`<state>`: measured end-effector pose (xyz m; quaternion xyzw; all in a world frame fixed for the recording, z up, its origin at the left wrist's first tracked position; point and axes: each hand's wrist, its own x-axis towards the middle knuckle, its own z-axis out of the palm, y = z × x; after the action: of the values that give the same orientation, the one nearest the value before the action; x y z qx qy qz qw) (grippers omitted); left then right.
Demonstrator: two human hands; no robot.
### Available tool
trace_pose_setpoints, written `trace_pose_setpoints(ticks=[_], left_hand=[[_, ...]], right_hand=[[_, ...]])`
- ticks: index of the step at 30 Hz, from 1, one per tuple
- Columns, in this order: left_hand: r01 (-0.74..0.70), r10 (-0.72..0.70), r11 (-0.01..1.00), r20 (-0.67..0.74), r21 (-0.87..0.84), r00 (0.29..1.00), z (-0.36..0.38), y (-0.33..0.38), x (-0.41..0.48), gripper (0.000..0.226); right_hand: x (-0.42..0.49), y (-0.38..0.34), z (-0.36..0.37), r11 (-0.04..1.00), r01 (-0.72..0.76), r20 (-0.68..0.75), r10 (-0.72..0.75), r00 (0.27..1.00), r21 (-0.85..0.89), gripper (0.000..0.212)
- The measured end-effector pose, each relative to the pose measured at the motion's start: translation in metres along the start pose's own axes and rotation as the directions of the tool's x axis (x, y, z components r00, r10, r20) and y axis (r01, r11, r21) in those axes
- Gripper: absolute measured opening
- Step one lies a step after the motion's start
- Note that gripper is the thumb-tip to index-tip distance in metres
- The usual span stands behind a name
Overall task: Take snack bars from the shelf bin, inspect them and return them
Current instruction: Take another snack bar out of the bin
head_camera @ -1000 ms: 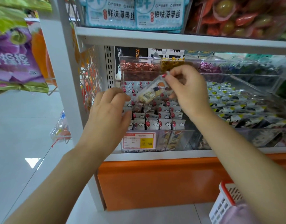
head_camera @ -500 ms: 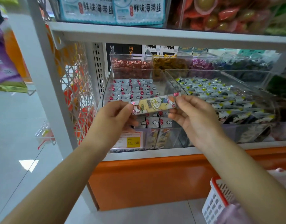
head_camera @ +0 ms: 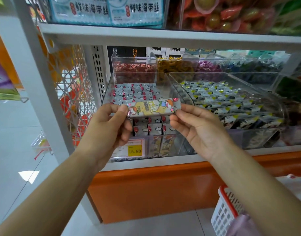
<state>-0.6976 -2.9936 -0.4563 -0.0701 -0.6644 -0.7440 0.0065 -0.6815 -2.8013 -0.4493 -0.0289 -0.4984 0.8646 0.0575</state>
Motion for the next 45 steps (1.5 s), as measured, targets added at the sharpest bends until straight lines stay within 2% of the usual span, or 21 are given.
trace_pose_setpoints(ticks=[3, 8, 11, 15, 17, 19, 23, 28, 34, 39, 43, 45], left_hand=[[0.010, -0.002, 0.994, 0.079, -0.105, 0.997, -0.001, 0.003, -0.001, 0.008], [-0.014, 0.032, 0.994, 0.158, -0.111, 0.987, -0.001, 0.003, -0.002, 0.007], [-0.016, 0.036, 0.994, 0.190, -0.107, 0.981, -0.002, 0.001, -0.003, 0.009], [0.065, -0.036, 0.986, 0.185, -0.154, 0.982, -0.001, 0.002, -0.001, 0.013], [0.081, -0.054, 0.983, 0.165, -0.165, 0.985, -0.001, 0.002, -0.001, 0.027], [0.071, -0.053, 0.986, 0.120, -0.154, 0.991, -0.001, 0.002, -0.001, 0.037], [0.051, -0.033, 0.984, 0.101, -0.174, 0.994, -0.005, 0.002, 0.000, 0.029], [-0.010, 0.010, 1.000, 0.148, -0.002, 0.989, -0.004, 0.003, -0.003, 0.053], [-0.023, 0.004, 0.994, 0.165, 0.110, 0.986, -0.004, 0.007, -0.006, 0.040], [-0.077, 0.039, 0.970, 0.168, 0.229, 0.985, -0.003, 0.009, -0.008, 0.038], [-0.076, 0.031, 0.965, 0.182, 0.249, 0.983, 0.001, 0.009, -0.010, 0.036], [-0.076, 0.023, 0.959, 0.194, 0.274, 0.981, 0.001, 0.010, -0.010, 0.032]], right_hand=[[0.001, -0.001, 0.000, 0.998, 0.008, -0.039, -0.006, 0.999, 0.056, 0.015], [0.004, -0.001, -0.002, 0.994, 0.024, -0.058, -0.018, 0.998, 0.110, 0.017], [0.005, 0.001, -0.004, 0.997, 0.082, -0.053, -0.082, 0.995, 0.004, 0.017], [0.004, 0.003, -0.006, 0.963, 0.194, -0.010, -0.199, 0.980, -0.186, 0.015], [0.004, 0.005, -0.005, 0.940, 0.233, 0.033, -0.232, 0.972, -0.250, 0.015], [0.004, 0.006, -0.004, 0.921, 0.252, 0.065, -0.244, 0.968, -0.296, 0.016], [0.003, 0.007, -0.002, 0.935, 0.221, 0.130, -0.191, 0.973, -0.278, 0.006], [0.001, 0.013, -0.003, 0.777, 0.356, 0.229, -0.274, 0.934, -0.519, 0.019], [0.000, 0.008, -0.003, 0.679, 0.383, 0.246, -0.294, 0.923, -0.627, 0.017], [-0.001, 0.008, -0.003, 0.635, 0.414, 0.245, -0.340, 0.908, -0.652, 0.013], [0.000, 0.006, -0.004, 0.496, 0.472, 0.287, -0.403, 0.869, -0.729, 0.012], [0.000, 0.006, -0.003, 0.490, 0.475, 0.287, -0.411, 0.865, -0.731, 0.013]])
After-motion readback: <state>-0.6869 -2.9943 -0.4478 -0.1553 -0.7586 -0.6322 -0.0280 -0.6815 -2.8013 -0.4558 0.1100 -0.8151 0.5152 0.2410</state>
